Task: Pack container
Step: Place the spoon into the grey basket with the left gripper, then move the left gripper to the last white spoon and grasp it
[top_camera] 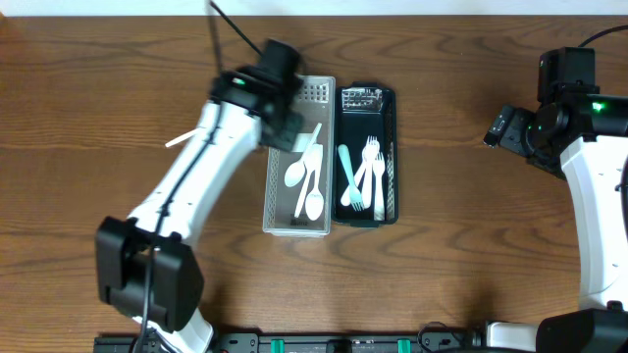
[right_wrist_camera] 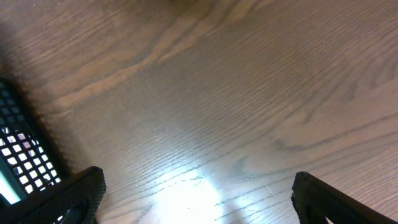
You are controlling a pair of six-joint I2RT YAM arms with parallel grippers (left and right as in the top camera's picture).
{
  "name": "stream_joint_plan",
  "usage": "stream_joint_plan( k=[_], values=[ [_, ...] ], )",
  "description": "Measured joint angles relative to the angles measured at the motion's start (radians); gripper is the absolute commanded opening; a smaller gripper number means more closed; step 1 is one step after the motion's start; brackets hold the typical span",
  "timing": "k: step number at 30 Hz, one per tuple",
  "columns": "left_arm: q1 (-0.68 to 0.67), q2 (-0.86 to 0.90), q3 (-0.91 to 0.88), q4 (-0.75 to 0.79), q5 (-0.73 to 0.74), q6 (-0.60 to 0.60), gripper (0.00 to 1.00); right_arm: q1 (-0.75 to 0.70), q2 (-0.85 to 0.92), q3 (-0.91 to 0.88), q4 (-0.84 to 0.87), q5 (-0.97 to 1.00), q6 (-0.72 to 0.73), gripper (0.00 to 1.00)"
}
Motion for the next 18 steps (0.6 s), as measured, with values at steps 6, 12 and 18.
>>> stream_joint_plan(
  k=[6, 12, 18],
  values=[
    [0.185, 0.004, 0.014, 0.065, -0.077, 0.137, 0.60, 0.000, 0.000, 0.000, 0.000, 0.000, 0.000, 0.99],
    [0.344, 0.107, 0.017, 0.087, -0.007, 0.363, 0.58, 0.000, 0.000, 0.000, 0.000, 0.000, 0.000, 0.99],
    [0.404, 0.245, 0.017, 0.145, 0.064, 0.537, 0.59, 0.000, 0.000, 0.000, -0.005, 0.000, 0.000, 0.99]
  ],
)
